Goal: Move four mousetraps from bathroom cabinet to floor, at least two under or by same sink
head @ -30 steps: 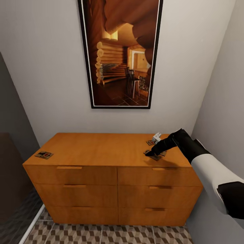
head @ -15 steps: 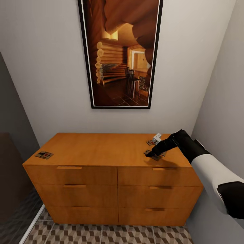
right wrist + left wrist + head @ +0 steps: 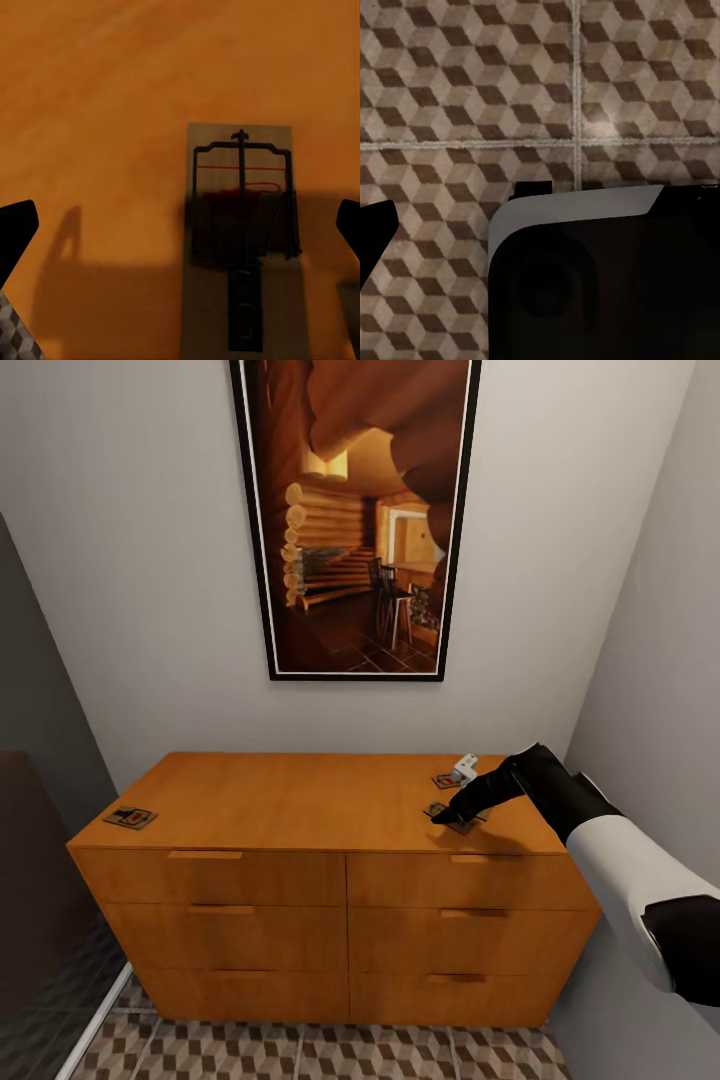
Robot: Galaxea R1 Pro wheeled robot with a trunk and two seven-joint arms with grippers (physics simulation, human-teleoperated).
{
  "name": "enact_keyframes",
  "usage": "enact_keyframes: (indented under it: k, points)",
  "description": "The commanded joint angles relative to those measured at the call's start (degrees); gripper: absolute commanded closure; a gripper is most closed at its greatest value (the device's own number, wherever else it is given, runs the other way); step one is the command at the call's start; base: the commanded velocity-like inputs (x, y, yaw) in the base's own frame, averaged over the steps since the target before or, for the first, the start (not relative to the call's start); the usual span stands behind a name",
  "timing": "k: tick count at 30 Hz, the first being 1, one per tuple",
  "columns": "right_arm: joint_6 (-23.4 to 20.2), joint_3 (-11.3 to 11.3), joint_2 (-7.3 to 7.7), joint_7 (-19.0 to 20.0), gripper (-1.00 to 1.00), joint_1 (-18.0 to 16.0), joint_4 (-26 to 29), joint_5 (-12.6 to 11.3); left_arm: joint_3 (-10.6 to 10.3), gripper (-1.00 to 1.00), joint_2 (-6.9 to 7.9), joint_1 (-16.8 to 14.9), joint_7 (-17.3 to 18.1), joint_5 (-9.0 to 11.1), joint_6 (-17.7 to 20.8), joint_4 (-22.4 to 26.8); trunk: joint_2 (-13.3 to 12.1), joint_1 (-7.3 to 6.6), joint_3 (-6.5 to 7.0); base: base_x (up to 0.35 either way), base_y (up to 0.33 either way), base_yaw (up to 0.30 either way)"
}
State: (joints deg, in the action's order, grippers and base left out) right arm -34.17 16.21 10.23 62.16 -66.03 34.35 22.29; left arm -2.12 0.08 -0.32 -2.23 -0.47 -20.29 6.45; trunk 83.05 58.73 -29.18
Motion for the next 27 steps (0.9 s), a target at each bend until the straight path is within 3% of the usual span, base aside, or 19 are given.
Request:
enact_keyframes:
  k: [1, 27]
  points:
    - [-0.4, 0.1, 0.06, 0.2, -1.00, 0.0, 0.1, 0.2, -0.2, -1.00, 0.01, 0.0, -0.2, -0.1, -0.2, 0.0, 0.0, 0.00, -0.06, 0.000, 0.000, 0.000]
    - [1.7, 0.1, 0.81, 0.2, -1.00, 0.0, -2.1, 0.2, -0.2, -1.00, 0.01, 0.0, -0.2, -0.1, -0.2, -0.1, 0.0, 0.00, -0.06, 0.000, 0.000, 0.000]
